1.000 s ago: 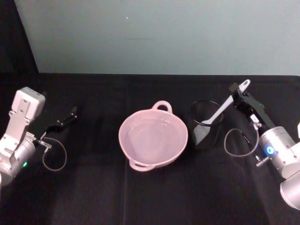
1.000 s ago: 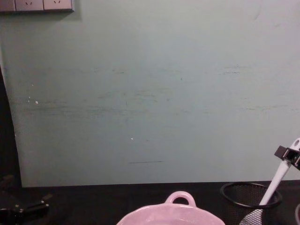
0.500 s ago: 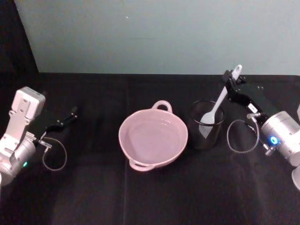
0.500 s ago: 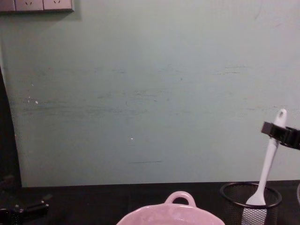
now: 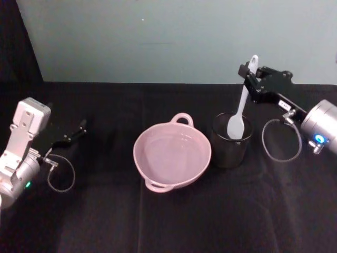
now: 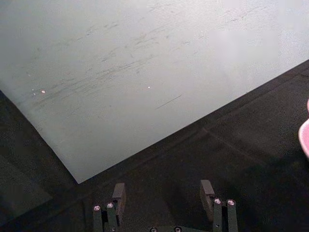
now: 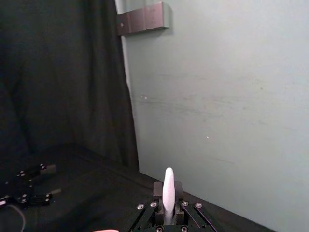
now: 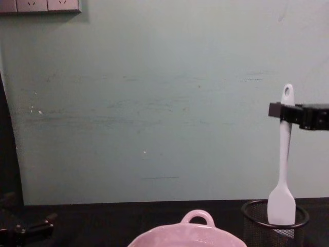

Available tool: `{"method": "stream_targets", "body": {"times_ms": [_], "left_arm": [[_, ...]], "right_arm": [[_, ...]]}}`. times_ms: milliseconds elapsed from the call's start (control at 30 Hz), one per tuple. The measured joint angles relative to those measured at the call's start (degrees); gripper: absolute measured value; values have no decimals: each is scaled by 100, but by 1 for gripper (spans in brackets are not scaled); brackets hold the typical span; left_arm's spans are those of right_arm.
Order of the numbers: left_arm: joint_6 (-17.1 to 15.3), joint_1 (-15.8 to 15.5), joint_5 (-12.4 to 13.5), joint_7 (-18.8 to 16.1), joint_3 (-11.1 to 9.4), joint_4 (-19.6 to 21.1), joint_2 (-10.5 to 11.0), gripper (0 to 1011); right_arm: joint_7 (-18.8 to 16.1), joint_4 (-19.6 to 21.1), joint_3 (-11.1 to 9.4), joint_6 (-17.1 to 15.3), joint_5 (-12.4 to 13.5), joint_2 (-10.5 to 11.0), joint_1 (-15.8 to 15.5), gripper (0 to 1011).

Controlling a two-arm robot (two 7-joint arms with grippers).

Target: Use the one hand to pick up the spoon and stir the clear water in the bowl.

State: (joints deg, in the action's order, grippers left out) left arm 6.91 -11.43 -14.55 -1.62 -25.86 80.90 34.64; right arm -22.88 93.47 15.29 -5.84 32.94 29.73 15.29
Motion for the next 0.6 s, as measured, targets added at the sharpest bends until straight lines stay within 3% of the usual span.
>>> {"method": "stream_targets", "body": {"times_ms": [600], "left_arm": [[0,0,0,0,0,0,0,1011]], "right_arm": [[-101,572,46,-835,460,449,486,116]]}}
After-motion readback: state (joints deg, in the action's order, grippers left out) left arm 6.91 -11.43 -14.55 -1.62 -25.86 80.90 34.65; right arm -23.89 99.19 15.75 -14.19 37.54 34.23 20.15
